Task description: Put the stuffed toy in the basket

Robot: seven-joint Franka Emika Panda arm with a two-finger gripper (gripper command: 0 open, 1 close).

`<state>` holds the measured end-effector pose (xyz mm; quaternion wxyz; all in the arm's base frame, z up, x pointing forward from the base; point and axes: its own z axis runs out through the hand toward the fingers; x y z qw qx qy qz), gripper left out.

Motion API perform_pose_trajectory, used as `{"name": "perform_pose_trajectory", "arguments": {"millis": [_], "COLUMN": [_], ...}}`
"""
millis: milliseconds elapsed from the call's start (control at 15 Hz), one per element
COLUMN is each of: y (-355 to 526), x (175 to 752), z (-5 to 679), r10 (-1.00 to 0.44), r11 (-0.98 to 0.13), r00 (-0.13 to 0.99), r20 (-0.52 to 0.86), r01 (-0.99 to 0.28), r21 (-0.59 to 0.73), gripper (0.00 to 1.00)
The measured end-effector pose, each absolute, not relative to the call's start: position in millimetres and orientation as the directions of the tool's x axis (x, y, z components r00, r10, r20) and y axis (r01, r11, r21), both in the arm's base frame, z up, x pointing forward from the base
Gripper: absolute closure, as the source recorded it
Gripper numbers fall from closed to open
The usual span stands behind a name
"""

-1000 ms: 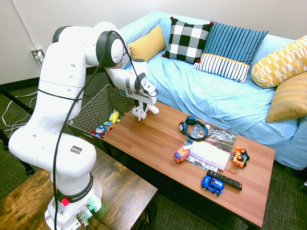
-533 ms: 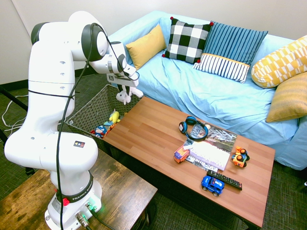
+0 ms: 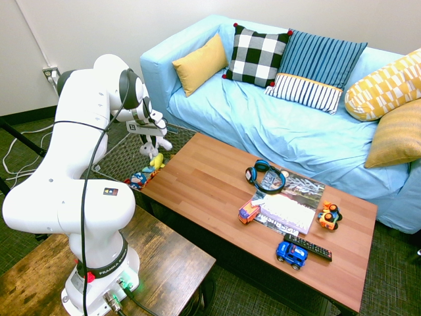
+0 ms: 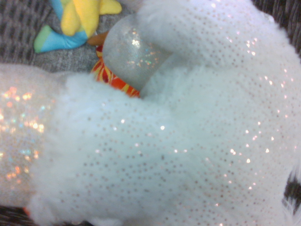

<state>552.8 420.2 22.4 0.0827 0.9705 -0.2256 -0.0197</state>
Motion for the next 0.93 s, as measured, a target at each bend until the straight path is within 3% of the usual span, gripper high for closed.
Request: {"name": "perform_pose_trajectory", "arguments": {"millis": [933], "y": [426.4], "x": [586.5], "z": [9.2], "r10": [-0.46], "r11": [-0.87], "r00": [0.888], "r20": [0.013], "r01": [-0.453], "r21": [0.196], "gripper": [0.0]}}
